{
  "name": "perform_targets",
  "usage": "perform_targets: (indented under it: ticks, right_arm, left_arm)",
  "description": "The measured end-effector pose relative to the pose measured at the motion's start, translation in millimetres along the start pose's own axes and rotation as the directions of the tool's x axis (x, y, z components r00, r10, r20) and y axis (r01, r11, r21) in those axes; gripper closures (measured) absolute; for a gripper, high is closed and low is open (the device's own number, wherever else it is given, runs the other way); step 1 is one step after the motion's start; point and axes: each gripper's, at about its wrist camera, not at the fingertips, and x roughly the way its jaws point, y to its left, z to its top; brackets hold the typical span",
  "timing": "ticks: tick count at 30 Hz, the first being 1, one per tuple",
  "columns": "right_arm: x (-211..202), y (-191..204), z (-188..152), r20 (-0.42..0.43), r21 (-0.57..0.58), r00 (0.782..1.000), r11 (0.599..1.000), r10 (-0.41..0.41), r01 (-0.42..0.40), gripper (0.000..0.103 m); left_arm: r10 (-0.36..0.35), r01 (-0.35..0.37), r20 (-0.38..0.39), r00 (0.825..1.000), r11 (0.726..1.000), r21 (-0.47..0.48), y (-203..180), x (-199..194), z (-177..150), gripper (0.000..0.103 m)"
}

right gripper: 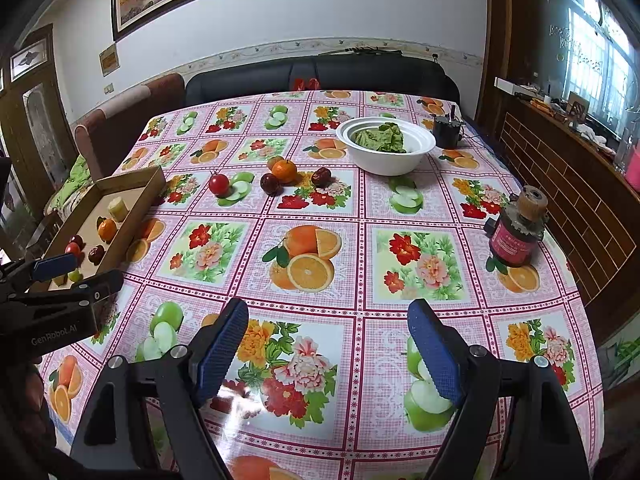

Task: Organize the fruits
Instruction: 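Move both open tools toward the red tomato and the brown kiwi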

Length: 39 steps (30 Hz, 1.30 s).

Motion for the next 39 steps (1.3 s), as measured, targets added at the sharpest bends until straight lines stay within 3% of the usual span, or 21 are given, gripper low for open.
perform_targets:
  ticks: [39]
  right_arm:
    - [3.6, 6.6, 4.8, -0.002, -0.006, 1.0, 1.0, 0.015, -0.015, 0.019]
  left_arm:
    - [0.021, -0.021, 0.005, 1.0, 1.0, -0.02, 10.7, 2.2, 5.6, 0.026]
